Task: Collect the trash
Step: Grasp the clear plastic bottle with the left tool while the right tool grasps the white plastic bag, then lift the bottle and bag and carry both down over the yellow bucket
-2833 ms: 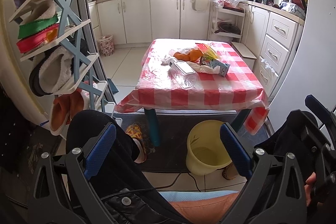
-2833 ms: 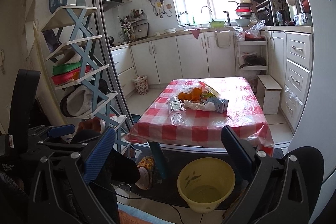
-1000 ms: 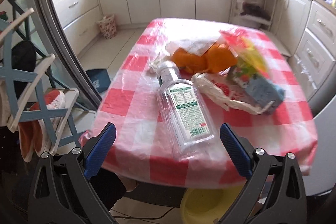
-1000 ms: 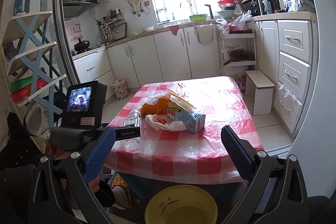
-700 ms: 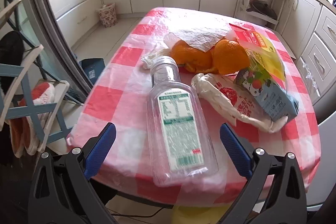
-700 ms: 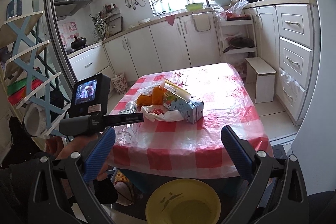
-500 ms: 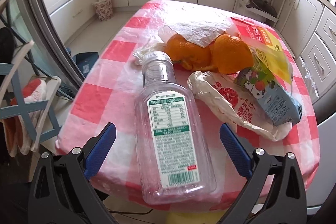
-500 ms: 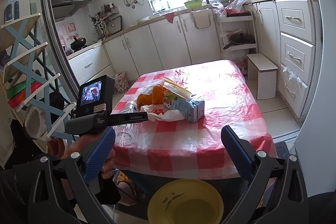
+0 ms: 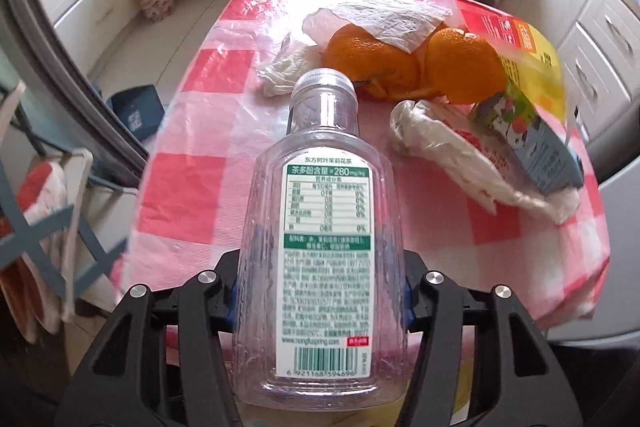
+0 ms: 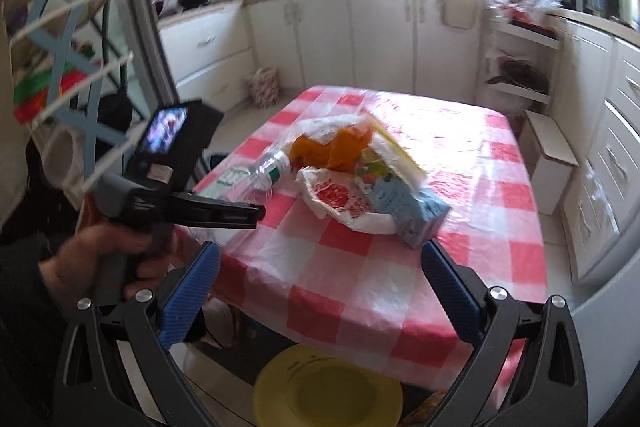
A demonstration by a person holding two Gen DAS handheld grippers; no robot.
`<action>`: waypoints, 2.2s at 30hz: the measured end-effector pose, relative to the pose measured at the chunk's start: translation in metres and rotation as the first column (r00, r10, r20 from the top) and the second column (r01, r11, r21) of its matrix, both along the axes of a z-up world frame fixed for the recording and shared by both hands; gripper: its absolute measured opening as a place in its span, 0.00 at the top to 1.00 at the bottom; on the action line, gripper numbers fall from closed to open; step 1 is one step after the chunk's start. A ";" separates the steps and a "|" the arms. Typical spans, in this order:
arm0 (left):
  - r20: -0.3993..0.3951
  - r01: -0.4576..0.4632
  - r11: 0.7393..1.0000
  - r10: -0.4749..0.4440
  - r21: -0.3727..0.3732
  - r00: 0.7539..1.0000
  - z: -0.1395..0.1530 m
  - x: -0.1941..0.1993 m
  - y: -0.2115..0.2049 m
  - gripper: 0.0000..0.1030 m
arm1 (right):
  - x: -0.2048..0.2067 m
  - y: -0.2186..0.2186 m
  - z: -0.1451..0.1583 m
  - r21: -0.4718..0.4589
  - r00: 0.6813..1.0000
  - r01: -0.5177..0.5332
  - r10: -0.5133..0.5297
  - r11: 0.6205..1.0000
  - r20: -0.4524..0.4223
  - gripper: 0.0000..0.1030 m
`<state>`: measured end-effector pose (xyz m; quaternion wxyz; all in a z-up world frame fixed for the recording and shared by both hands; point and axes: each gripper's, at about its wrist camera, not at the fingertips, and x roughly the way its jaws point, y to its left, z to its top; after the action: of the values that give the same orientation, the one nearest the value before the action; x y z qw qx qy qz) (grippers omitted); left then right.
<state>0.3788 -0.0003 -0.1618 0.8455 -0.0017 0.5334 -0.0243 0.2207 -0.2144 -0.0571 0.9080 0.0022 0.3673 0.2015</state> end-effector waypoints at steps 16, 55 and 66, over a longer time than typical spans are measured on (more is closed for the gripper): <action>0.015 0.003 1.000 -0.003 -0.001 1.000 -0.008 0.003 0.016 0.48 | 0.123 0.057 -0.084 -0.125 0.968 -0.118 0.086 0.985 -0.234 0.44; 0.301 0.064 0.994 -0.033 -0.094 0.953 0.062 -0.163 -0.006 0.49 | -0.053 -0.080 -0.036 0.650 0.972 0.043 0.118 0.759 -0.202 0.92; 0.193 0.202 0.973 -0.177 -0.115 0.965 0.031 -0.207 -0.048 0.49 | -0.086 -0.067 -0.103 0.504 0.874 0.225 0.056 0.834 -0.483 0.92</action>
<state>0.1719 -0.0481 -0.1304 0.8823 -0.0051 0.4492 -0.1409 0.1345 -0.2818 -0.1598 0.7579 0.3270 0.5067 0.2488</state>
